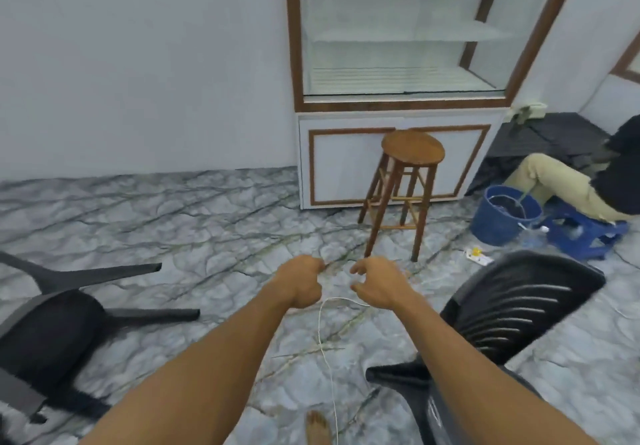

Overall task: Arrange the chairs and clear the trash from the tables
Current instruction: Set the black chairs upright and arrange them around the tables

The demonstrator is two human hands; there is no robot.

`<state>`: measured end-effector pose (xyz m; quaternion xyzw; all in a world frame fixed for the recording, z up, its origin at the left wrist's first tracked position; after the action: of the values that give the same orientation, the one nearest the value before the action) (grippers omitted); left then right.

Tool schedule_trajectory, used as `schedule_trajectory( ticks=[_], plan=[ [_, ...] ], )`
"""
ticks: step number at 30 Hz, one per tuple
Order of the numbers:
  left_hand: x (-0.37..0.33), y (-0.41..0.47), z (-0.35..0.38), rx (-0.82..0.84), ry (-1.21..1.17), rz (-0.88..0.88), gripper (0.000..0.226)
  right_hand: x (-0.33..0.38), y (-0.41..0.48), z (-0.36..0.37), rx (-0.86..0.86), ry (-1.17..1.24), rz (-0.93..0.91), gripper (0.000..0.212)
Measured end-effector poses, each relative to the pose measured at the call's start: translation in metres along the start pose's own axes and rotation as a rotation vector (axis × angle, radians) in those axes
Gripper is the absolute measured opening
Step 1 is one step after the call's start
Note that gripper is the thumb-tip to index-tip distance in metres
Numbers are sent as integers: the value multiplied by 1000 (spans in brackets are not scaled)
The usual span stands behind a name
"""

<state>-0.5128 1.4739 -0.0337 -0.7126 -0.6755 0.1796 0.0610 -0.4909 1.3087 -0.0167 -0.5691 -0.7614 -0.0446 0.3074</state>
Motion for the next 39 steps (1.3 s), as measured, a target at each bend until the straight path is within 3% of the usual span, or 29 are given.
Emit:
schedule_trajectory(
  ticks=[10, 20, 29, 34, 39],
  plan=[
    [237, 75, -88, -43, -161, -386, 48, 196, 239, 34, 250, -96, -241, 41],
    [478, 145, -137, -72, -281, -635, 52, 389, 436, 107, 412, -164, -460, 41],
    [667, 180, -167, -131, -403, -860, 53, 553, 582, 178, 568, -267, -660, 43],
    [774, 169, -153, -162, -538, -1096, 52, 661, 652, 246, 712, -331, -834, 42],
    [838, 129, -136, -227, -690, -1327, 47, 753, 673, 321, 907, -439, -963, 45]
  ],
)
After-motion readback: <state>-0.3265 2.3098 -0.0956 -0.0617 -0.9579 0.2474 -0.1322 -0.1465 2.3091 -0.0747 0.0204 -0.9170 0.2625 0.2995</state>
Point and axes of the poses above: each hand's wrist, its own y-axis towards the middle knuckle, its own z-axis out of the palm, x = y × z, the point moved 6 cm from there along y, towards the middle knuckle, and after that the axes turned 10 degrees about y, right-handed, at the moved point
